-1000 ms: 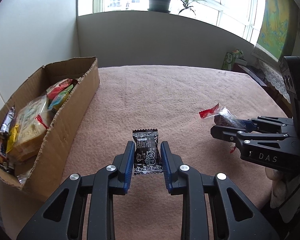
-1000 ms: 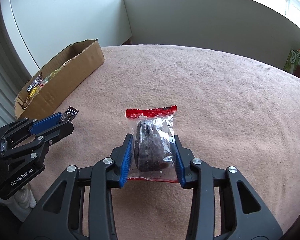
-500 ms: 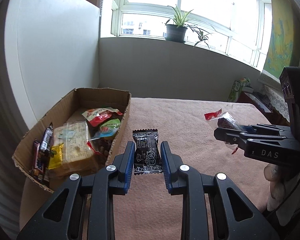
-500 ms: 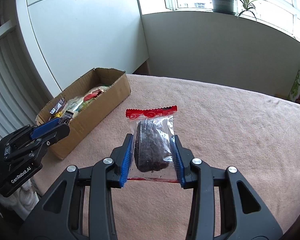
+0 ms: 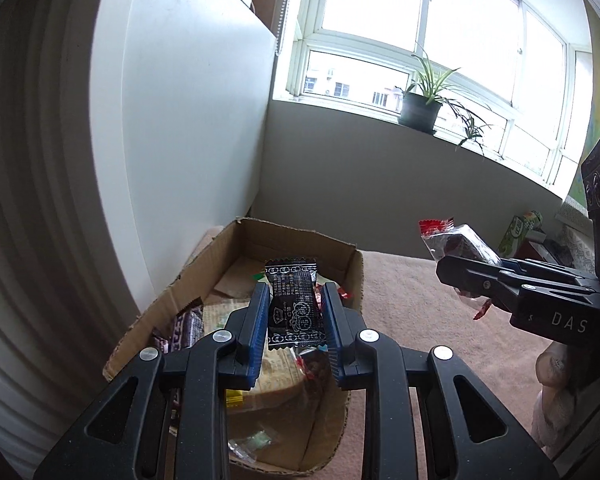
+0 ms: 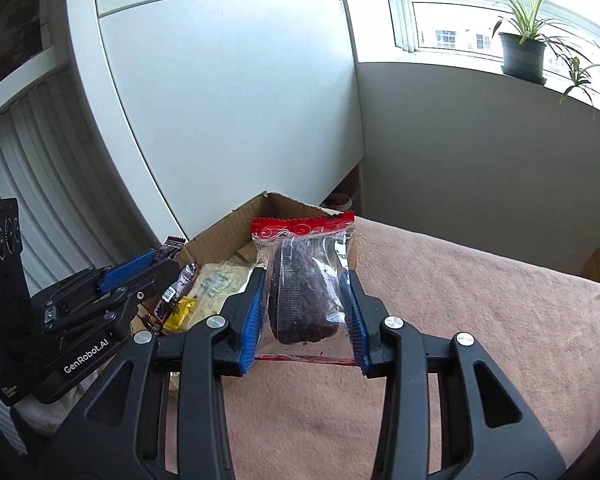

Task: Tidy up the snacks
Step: 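Carry the bag and black candy over the box and open both tools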

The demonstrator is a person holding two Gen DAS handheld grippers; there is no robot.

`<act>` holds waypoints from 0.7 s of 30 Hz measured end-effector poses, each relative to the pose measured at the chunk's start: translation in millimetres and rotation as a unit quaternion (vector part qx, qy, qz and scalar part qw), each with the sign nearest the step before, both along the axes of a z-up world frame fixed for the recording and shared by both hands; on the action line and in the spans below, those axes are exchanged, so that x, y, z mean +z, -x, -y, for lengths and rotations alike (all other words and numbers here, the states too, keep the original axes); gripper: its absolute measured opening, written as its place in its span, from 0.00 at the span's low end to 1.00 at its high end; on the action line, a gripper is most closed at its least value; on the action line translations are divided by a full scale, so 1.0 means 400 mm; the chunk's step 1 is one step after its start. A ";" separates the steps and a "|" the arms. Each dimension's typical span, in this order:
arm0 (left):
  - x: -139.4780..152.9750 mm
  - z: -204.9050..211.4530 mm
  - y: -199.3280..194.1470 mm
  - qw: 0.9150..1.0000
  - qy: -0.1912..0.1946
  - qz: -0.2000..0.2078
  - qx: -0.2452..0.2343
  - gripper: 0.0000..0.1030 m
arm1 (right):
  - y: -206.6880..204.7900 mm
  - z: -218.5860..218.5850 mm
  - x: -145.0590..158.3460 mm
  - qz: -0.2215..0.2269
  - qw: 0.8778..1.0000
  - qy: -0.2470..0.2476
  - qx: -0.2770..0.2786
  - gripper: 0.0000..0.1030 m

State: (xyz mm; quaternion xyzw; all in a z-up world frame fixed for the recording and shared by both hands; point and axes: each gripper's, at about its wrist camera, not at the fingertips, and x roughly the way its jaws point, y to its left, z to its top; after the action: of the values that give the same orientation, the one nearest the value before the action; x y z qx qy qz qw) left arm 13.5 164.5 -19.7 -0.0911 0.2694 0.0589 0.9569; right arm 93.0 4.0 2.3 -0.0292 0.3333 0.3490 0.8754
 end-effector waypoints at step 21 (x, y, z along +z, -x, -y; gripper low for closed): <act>-0.069 -0.067 -0.024 0.998 -0.006 -0.045 0.041 0.24 | -0.109 -0.174 -0.111 -0.067 0.997 0.006 0.027 0.38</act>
State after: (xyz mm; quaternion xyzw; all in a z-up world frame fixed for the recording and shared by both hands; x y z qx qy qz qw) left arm 23.0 191.4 -47.4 -0.0942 0.3081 0.1039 0.9409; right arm 136.8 73.5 -41.9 -0.0203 0.3927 0.3719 0.8409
